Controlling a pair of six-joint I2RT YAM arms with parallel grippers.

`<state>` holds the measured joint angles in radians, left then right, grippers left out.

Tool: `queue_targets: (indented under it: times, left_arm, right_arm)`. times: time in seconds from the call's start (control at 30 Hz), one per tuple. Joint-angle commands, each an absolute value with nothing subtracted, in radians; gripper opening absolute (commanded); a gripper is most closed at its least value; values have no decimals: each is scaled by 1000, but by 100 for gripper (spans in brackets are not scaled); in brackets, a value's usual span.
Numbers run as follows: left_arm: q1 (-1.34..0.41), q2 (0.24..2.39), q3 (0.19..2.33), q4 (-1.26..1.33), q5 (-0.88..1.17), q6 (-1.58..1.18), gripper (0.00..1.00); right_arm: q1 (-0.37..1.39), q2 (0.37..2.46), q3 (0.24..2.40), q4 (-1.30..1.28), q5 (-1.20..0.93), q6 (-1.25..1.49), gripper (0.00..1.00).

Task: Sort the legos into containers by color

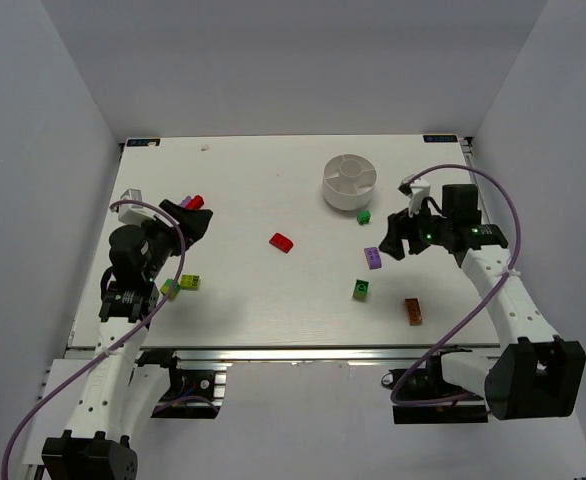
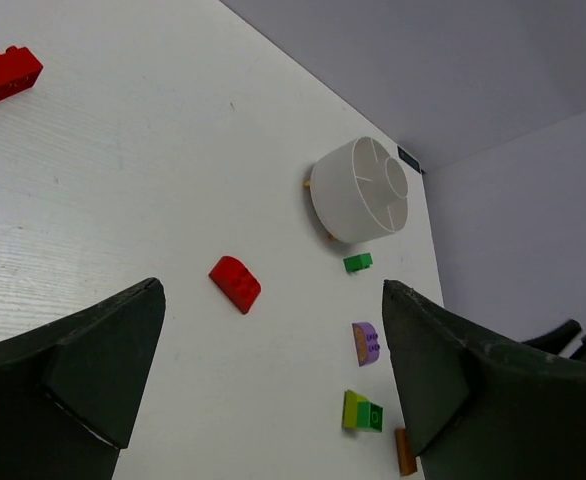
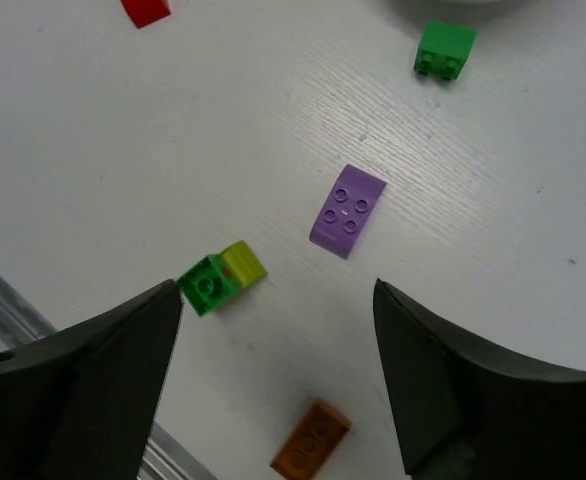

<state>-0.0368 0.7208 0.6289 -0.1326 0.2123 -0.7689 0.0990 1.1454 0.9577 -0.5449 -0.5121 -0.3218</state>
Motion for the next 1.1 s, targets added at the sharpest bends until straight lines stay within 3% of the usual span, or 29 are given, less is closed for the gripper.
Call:
queue_targets:
  times: [0.0, 0.37, 0.7, 1.07]
  left_arm:
    - [-38, 713, 653, -170, 245, -746, 98]
    - [-38, 716, 624, -170, 252, -776, 98]
    - [-38, 677, 597, -176, 209, -793, 98]
    - [-38, 675, 572, -179, 192, -805, 98]
  right_arm:
    - [100, 1202, 919, -465, -494, -174, 89]
    - [136, 1474, 909, -105, -449, -41, 88]
    - [155, 1799, 1112, -20, -330, -58, 79]
    - [175, 1953, 1285, 26, -310, -78, 68]
